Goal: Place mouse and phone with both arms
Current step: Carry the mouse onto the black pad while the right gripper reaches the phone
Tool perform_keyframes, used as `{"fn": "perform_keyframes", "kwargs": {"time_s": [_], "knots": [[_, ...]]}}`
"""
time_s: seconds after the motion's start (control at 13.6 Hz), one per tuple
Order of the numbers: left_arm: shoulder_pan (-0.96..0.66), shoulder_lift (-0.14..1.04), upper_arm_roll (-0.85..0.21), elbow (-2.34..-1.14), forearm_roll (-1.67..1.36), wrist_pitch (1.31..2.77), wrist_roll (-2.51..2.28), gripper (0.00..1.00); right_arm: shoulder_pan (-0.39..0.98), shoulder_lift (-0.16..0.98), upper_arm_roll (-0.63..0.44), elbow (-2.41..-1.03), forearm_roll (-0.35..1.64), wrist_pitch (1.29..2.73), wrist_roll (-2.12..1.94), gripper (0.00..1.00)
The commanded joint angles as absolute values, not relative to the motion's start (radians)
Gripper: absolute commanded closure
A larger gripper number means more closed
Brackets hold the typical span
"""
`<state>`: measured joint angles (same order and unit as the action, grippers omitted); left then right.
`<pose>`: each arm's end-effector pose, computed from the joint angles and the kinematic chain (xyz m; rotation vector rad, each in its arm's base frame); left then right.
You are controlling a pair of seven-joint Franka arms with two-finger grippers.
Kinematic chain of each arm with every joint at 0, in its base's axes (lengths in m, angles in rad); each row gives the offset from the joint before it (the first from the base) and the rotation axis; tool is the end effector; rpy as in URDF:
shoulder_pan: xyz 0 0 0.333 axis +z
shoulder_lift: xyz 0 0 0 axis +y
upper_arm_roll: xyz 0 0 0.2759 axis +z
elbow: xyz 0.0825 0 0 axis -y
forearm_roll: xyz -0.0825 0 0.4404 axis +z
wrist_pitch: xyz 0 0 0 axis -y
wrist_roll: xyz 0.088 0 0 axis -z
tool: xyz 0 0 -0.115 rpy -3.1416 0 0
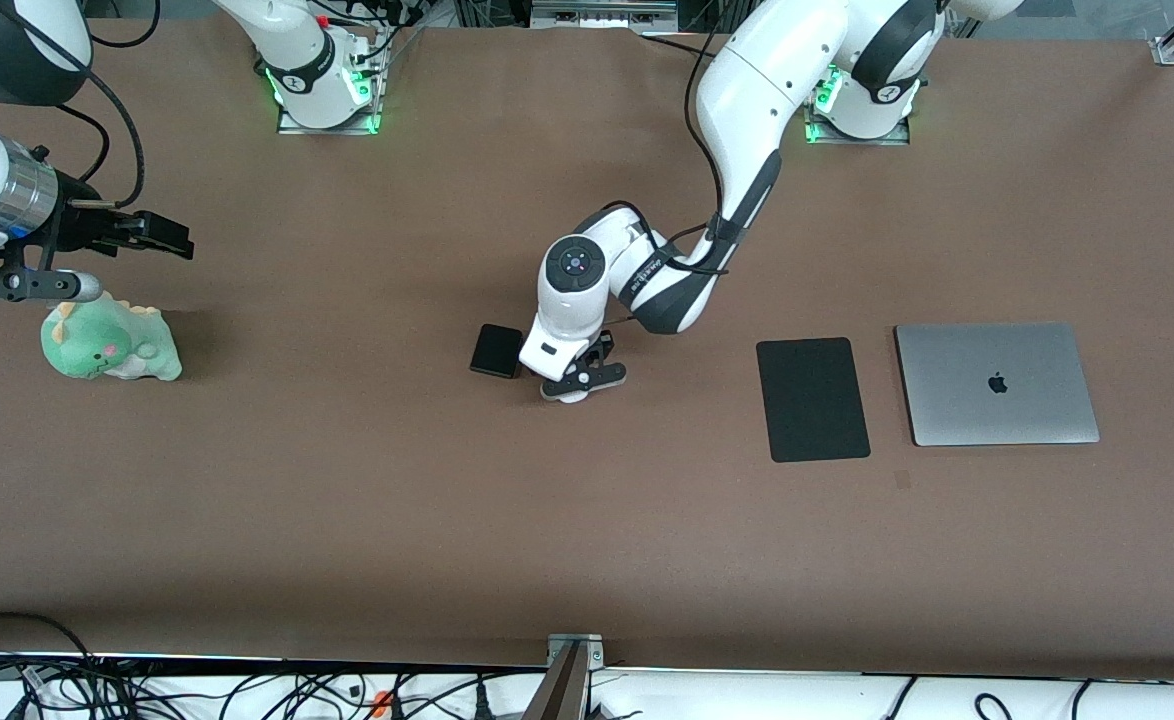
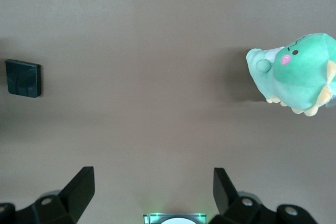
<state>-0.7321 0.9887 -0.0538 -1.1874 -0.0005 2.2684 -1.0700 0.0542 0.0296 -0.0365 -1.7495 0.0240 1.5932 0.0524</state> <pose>0.5604 -0.5473 0.1273 3.0035 0.4704 0.0315 0.6037 0.0136 0.4667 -3.1112 0.0584 0.2911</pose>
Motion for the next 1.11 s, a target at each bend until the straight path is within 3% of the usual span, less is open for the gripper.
{"fn": "perform_keyframes", "kwargs": {"time_s": [0.0, 0.44, 0.74, 1.03], "knots": [[-0.635, 0.944, -0.070, -1.173, 0.015, 2.220, -0.975, 0.78, 0.051, 0.026, -0.037, -1.747, 0.011, 1.566, 0.057, 0.00], [-0.430, 0.776, -0.072, -1.345, 0.008, 2.161, -0.606, 0.84, 0.046, 0.029, -0.040, -1.747, 0.011, 1.554, 0.057, 0.00], [-0.296, 0.634, -0.072, -1.576, 0.008, 2.200, -0.366, 0.86, 0.057, 0.046, -0.034, -1.747, 0.029, 1.561, 0.125, 0.00], [-0.239, 0.572, -0.071, -1.744, 0.015, 2.223, -0.327, 0.86, 0.181, 0.098, -0.031, -1.744, 0.055, 1.638, 0.319, 0.00]]}}
